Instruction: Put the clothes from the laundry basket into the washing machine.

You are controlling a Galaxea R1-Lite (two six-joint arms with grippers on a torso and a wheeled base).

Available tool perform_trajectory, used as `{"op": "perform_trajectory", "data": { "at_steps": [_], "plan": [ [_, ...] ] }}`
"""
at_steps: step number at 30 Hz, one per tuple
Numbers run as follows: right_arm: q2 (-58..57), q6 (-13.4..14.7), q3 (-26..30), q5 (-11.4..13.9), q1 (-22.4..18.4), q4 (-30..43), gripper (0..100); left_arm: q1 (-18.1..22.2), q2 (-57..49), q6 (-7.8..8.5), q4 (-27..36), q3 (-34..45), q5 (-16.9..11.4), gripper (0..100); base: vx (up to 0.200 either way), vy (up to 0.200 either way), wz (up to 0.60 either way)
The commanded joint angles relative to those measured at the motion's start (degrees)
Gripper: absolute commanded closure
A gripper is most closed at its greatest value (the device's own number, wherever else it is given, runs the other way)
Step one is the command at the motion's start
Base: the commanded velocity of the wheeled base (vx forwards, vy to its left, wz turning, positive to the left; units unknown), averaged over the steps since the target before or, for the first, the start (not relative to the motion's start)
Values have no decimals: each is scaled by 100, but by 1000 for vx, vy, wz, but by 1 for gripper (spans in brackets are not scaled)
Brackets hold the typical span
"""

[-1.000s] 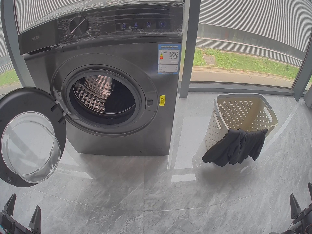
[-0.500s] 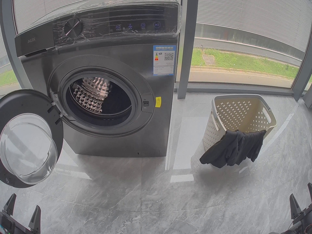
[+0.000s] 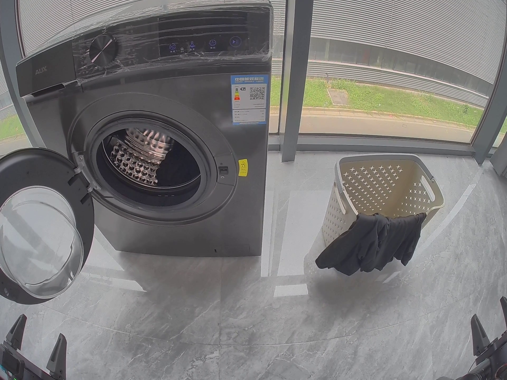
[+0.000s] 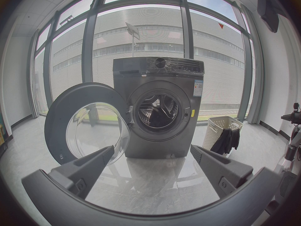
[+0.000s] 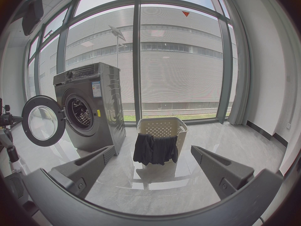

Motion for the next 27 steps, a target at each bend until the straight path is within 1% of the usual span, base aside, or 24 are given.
{"op": "perform_trajectory", "data": {
  "at_steps": [1,12,21,27],
  "plan": [
    [-44,0,101,0,4,-2,0,0,-88,-8,-1,101,8,0,0,0,0],
    [-44,0,101,0,13,-2,0,9,-88,-8,-10,101,8,0,0,0,0],
    [-35,0,101,0,4,-2,0,0,-88,-35,-1,101,17,0,0,-200,0],
    [-35,0,101,0,4,-2,0,0,-88,-43,-1,101,26,0,0,0,0]
  ]
}}
